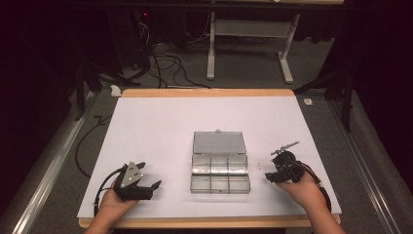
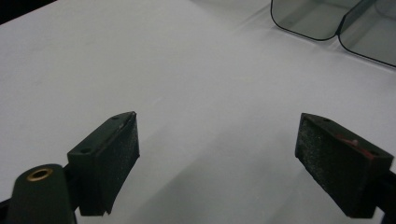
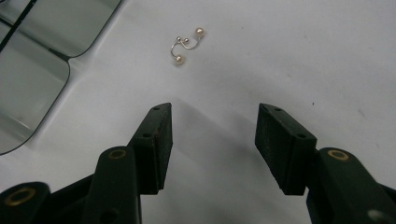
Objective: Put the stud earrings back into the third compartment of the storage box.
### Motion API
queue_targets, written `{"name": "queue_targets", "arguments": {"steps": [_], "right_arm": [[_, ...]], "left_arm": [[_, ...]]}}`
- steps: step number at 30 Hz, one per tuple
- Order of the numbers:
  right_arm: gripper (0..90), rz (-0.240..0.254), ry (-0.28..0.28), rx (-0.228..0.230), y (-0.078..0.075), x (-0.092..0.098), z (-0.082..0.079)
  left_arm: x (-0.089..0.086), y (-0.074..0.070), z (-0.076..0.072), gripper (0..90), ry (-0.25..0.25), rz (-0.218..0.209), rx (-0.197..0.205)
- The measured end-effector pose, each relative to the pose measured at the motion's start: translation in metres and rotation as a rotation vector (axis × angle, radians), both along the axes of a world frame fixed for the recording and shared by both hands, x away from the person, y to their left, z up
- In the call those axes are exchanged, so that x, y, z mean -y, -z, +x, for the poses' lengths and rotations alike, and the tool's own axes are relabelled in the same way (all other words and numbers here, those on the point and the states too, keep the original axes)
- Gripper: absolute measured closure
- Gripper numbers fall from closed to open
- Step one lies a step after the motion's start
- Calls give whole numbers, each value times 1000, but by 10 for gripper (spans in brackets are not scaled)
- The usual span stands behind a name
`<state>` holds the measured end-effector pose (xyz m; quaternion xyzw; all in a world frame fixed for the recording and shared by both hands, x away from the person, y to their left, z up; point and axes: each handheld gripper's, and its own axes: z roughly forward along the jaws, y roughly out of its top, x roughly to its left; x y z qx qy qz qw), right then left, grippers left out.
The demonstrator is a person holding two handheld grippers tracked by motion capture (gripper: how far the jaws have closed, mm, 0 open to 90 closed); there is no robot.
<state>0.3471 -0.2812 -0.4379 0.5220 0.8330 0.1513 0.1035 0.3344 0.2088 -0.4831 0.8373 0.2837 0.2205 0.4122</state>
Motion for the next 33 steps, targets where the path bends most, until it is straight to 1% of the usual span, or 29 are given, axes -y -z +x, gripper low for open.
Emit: {"name": "queue_targets", "arguments": {"steps": [1,2,4,6,8,13,16,17,20,24,25,30,31,32,33], "right_arm": [[471,-1,-4,-7,0,-1,0],[470,-14,-3,-20,-1,-3,1],[471,-19,-6,-24,-1,-4,1],[476,-33,-26,-51,-2,-7,2],[478,-29,-27,-53,-2,-8,2],[501,-52,-53,-92,-3,-15,5],[515,-50,-62,-100,-3,-16,6],[526,-52,-66,-111,-3,-17,7],[551,-61,-82,-122,-4,-20,10],[569,-61,-79,-138,-4,-23,13],[593,-59,-84,-145,-5,-24,16],[626,-68,-90,-151,-6,-27,22],[636,-68,-92,-153,-6,-28,24],[666,-72,-101,-153,-6,-30,28],[666,-72,-101,-153,-6,-30,28]], "left_arm": [[0,0,0,142,1,0,0],[0,0,0,142,1,0,1],[0,0,0,142,2,0,1],[0,0,0,142,4,2,2],[0,0,0,142,5,2,1],[0,0,0,142,8,5,2],[0,0,0,142,9,5,2],[0,0,0,142,9,6,1],[1,0,0,142,8,7,2],[1,0,0,142,9,7,1],[1,0,0,142,9,7,1],[1,0,0,142,10,6,1],[1,0,0,142,11,6,0],[1,0,0,142,12,7,0],[1,0,0,142,12,6,0]]}}
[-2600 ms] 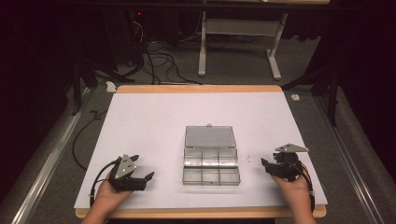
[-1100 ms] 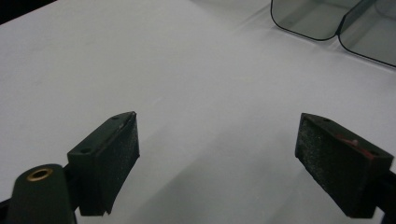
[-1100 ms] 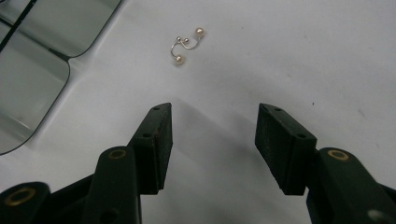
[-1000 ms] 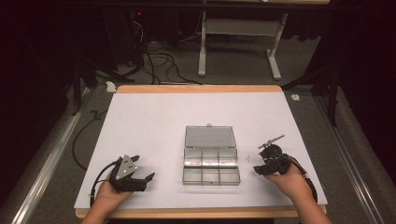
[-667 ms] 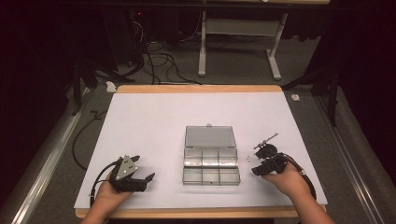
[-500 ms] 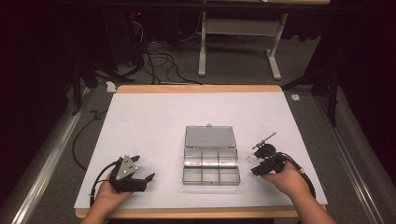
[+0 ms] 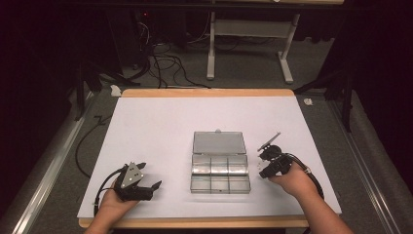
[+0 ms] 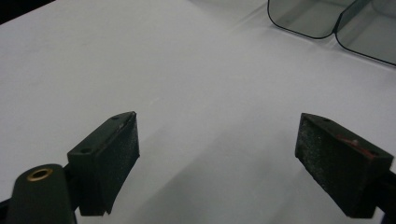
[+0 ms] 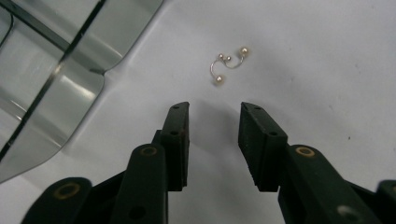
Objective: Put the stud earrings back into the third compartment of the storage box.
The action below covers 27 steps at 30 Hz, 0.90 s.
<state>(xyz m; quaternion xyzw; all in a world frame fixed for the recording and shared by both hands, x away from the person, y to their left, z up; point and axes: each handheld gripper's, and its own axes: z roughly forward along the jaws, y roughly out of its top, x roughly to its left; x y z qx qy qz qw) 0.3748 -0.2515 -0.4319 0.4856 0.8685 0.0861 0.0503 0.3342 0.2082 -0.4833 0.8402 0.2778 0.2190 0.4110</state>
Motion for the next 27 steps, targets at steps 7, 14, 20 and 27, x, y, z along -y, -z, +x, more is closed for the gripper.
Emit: {"name": "queue_targets", "arguments": {"steps": [7,14,20,27], "right_arm": [[721,-1,-2,-23,-2,-5,13],[767,-13,-2,-54,0,-12,25],[792,-24,-4,-59,4,-13,28],[827,-34,7,-77,6,-15,31]], "left_arm": [[0,0,0,142,2,0,-1],[0,0,0,142,1,-2,2],[0,0,0,142,2,-2,2],[0,0,-1,142,1,0,4]]}}
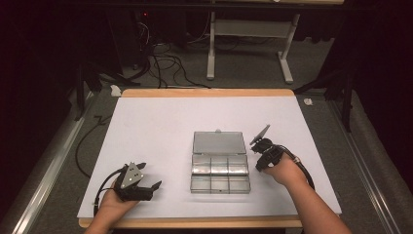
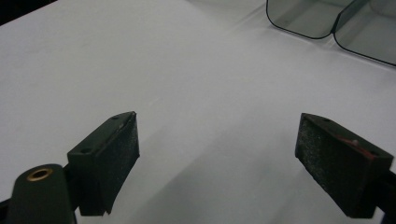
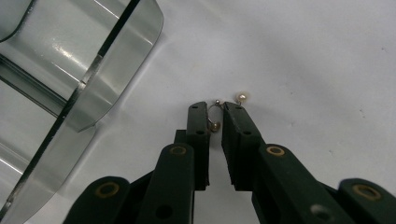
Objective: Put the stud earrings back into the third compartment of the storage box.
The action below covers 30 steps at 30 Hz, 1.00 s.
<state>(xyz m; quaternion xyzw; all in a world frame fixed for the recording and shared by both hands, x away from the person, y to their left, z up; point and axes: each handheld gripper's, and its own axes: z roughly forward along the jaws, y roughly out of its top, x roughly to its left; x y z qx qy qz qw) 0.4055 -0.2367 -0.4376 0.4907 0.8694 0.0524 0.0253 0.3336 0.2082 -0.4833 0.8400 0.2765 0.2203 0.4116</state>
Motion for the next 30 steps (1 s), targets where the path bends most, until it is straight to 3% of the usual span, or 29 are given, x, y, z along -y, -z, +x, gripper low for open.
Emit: {"name": "queue_targets", "arguments": {"steps": [12,24,29,30], "right_arm": [[858,23,-12,-11,-2,4,2],[861,66,-12,19,-14,1,4],[861,54,7,5,-7,-3,6],[860,55,-16,13,-5,-3,8]], "left_arm": [[0,0,0,142,-3,2,1],[0,0,0,142,-4,2,3],[0,0,0,142,-3,1,1],[0,0,0,142,-4,0,2]]}}
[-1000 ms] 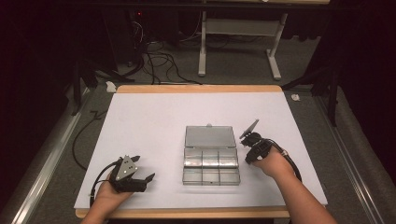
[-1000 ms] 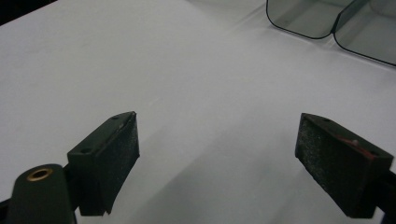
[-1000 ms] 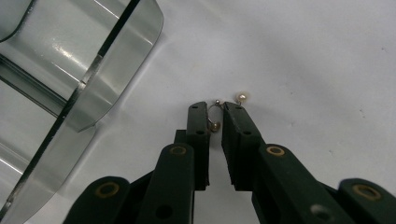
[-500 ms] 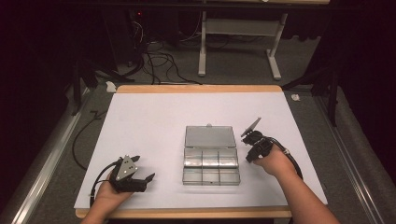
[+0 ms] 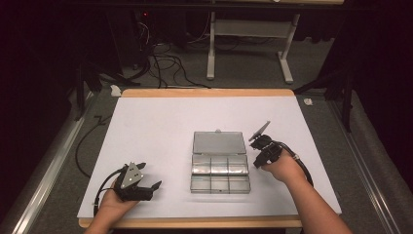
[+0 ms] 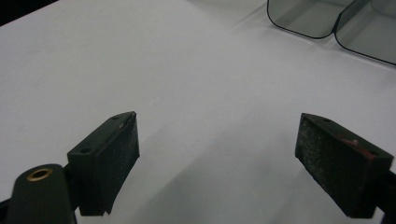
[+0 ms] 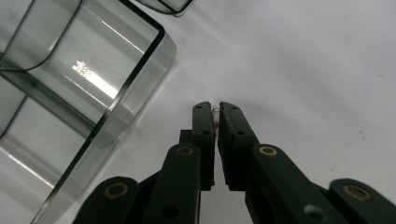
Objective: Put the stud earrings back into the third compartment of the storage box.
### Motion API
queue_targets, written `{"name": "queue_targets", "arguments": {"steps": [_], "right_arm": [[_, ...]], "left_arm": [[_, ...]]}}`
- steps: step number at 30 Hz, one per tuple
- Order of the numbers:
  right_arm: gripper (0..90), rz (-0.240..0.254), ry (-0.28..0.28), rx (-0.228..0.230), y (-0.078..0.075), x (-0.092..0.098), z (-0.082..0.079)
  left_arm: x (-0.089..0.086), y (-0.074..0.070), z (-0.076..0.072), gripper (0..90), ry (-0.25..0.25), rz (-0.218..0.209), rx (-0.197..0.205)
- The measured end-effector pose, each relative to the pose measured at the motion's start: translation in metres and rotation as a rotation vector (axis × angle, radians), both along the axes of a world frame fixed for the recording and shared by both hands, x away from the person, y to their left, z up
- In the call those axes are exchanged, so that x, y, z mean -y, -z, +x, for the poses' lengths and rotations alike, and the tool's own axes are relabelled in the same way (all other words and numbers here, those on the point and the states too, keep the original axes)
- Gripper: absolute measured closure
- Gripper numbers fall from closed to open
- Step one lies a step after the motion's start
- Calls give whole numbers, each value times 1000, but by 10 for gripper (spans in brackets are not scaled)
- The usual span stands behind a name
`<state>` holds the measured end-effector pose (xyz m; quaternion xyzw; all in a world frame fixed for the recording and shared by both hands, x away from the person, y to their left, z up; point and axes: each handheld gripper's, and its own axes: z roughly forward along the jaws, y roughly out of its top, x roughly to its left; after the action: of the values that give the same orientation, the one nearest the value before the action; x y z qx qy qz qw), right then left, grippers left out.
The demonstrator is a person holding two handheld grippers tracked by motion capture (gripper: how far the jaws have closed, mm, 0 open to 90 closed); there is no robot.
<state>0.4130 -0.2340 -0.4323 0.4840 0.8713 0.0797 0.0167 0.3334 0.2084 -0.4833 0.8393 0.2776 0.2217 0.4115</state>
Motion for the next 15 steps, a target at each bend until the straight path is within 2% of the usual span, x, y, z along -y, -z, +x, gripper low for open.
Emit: {"name": "queue_targets", "arguments": {"steps": [7,8,9,15], "right_arm": [[861,0,-12,7,1,-6,3],[861,-3,5,4,1,-7,3],[862,-1,-1,24,-1,-7,5],[863,3,-8,44,-6,-6,4]], "left_arm": [[0,0,0,142,-3,-1,1],[0,0,0,142,-3,-1,0],[0,0,0,142,-4,0,2],[0,0,0,142,-5,-1,0]]}}
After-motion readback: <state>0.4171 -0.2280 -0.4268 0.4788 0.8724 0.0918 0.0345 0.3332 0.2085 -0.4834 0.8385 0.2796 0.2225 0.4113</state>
